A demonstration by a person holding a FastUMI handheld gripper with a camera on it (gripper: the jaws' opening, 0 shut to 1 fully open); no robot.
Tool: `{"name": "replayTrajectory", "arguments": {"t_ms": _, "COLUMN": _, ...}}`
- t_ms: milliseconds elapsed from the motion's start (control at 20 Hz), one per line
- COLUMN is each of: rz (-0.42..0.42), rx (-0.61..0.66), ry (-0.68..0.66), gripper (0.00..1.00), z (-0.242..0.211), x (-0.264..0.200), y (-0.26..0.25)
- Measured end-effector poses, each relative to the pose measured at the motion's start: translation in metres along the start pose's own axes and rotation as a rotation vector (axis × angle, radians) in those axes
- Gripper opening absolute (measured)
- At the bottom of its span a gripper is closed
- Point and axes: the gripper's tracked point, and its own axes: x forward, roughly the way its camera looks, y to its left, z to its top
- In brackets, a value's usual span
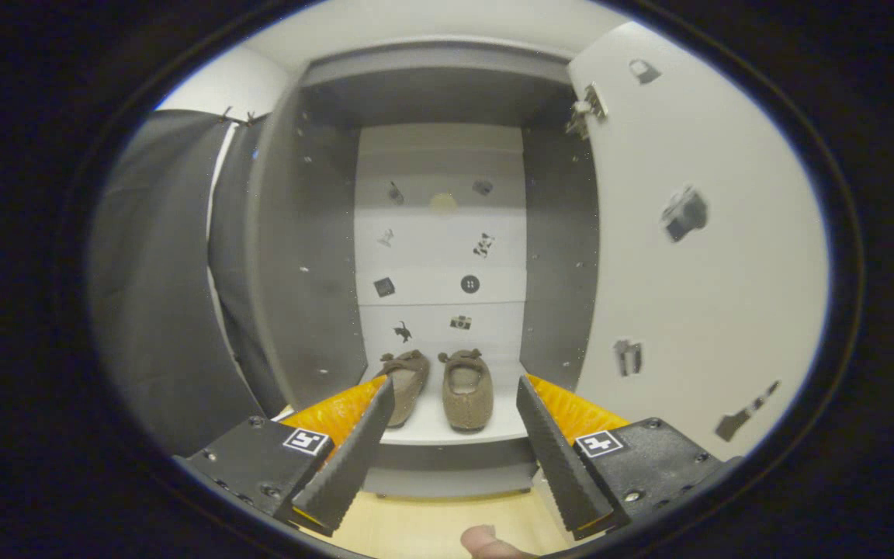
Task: Open the shoe cabinet door, grab the shoes and put them into the shoe cabinet, then close the shoe cabinet door.
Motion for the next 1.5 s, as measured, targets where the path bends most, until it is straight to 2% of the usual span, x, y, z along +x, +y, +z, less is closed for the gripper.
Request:
{"name": "replayTrajectory", "arguments": {"t_ms": 200, "rz": 0.115, "rx": 0.009, "ry": -0.023, "gripper": 1.0, "z": 0.013, "x": -0.092, "y": 0.004}}
{"name": "replayTrajectory", "arguments": {"t_ms": 400, "rz": 0.162, "rx": 0.027, "ry": -0.097, "gripper": 1.0, "z": 0.024, "x": -0.186, "y": -0.016}}
{"name": "replayTrajectory", "arguments": {"t_ms": 750, "rz": 0.138, "rx": -0.032, "ry": -0.17, "gripper": 1.0, "z": 0.031, "x": -0.283, "y": -0.086}}
{"name": "replayTrajectory", "arguments": {"t_ms": 1050, "rz": 0.086, "rx": -0.02, "ry": -0.195, "gripper": 1.0, "z": 0.028, "x": -0.311, "y": -0.17}}
{"name": "replayTrajectory", "arguments": {"t_ms": 1150, "rz": 0.037, "rx": 0.0, "ry": -0.176, "gripper": 1.0, "z": 0.019, "x": -0.3, "y": -0.206}}
{"name": "replayTrajectory", "arguments": {"t_ms": 1350, "rz": -0.007, "rx": 0.028, "ry": -0.146, "gripper": 1.0, "z": 0.009, "x": -0.265, "y": -0.26}}
{"name": "replayTrajectory", "arguments": {"t_ms": 1500, "rz": -0.064, "rx": 0.009, "ry": -0.128, "gripper": 1.0, "z": 0.001, "x": -0.241, "y": -0.307}}
